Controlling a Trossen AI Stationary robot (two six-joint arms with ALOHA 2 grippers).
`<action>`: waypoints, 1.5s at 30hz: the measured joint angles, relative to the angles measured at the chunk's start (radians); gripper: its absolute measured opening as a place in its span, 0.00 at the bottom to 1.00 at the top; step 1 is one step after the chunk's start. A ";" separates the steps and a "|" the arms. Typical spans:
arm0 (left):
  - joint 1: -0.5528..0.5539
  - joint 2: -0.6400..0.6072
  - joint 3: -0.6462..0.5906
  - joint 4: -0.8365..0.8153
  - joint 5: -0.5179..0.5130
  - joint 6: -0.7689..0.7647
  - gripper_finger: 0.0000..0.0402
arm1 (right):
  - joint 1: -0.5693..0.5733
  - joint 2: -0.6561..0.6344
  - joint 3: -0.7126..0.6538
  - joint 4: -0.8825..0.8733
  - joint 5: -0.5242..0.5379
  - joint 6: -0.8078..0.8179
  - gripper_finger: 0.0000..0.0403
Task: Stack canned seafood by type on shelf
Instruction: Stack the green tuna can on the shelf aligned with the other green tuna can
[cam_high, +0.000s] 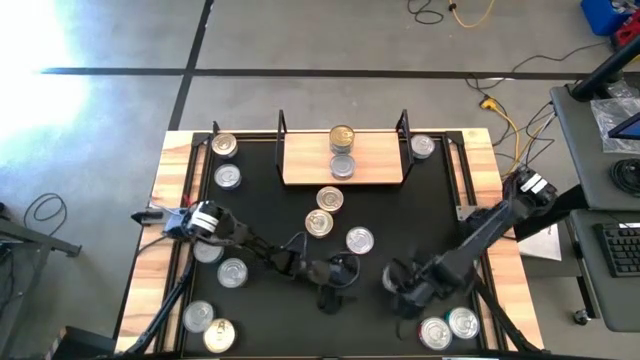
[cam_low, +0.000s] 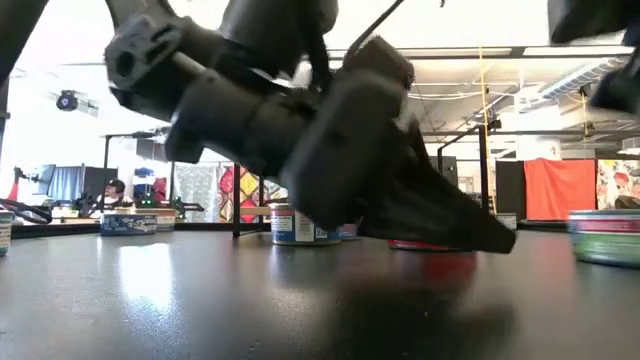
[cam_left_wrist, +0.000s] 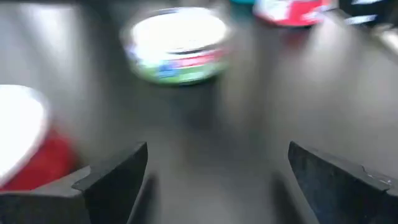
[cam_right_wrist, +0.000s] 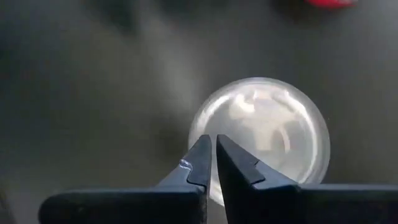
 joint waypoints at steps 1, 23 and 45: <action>0.011 -0.001 0.000 -0.007 -0.023 0.012 0.93 | 0.019 0.000 0.026 -0.034 0.028 -0.003 0.04; 0.065 0.129 0.225 -0.084 0.265 0.194 0.99 | 0.158 0.074 -0.073 -0.288 -0.123 0.228 0.04; 0.171 0.258 0.565 -0.380 0.404 0.300 0.99 | 0.126 0.088 -0.074 -0.171 0.041 0.067 0.04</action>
